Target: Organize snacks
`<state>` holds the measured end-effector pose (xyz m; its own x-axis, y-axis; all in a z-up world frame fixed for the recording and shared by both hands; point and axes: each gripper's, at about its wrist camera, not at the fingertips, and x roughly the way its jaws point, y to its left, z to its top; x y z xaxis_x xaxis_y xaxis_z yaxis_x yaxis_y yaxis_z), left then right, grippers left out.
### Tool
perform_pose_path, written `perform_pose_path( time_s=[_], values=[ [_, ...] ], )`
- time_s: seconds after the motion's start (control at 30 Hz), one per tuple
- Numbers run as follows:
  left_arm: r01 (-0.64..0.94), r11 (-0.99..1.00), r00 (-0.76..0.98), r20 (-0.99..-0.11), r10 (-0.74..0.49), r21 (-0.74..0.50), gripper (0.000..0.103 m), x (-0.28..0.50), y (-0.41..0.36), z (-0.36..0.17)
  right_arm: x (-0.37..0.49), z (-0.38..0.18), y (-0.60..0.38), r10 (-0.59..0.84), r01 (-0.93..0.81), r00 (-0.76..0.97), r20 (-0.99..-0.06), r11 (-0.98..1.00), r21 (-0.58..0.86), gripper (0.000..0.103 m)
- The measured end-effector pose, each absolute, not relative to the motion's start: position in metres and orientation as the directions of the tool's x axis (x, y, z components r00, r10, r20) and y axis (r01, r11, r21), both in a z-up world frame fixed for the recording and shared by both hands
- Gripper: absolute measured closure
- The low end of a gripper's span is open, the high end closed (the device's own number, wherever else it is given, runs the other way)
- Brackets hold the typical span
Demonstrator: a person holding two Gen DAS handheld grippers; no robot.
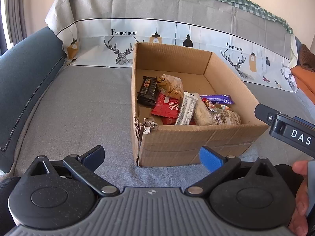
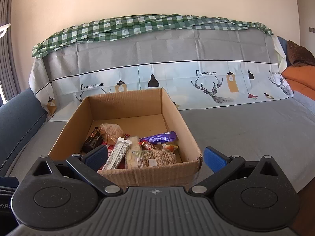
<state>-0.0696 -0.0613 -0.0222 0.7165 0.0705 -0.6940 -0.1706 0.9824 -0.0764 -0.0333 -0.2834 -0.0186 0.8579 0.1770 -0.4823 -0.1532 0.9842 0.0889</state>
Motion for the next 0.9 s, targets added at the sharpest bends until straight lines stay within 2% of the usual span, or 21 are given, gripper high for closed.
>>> perform_pose_path(
  time_s=[0.9],
  values=[
    [-0.163, 0.984, 0.728, -0.682, 0.076, -0.065, 0.0, -0.0736, -0.0664, -0.0219, -0.0331, -0.0184, -0.2819, 0.175, -0.153, 0.858, -0.484, 0.985, 0.085, 0.001]
  ],
)
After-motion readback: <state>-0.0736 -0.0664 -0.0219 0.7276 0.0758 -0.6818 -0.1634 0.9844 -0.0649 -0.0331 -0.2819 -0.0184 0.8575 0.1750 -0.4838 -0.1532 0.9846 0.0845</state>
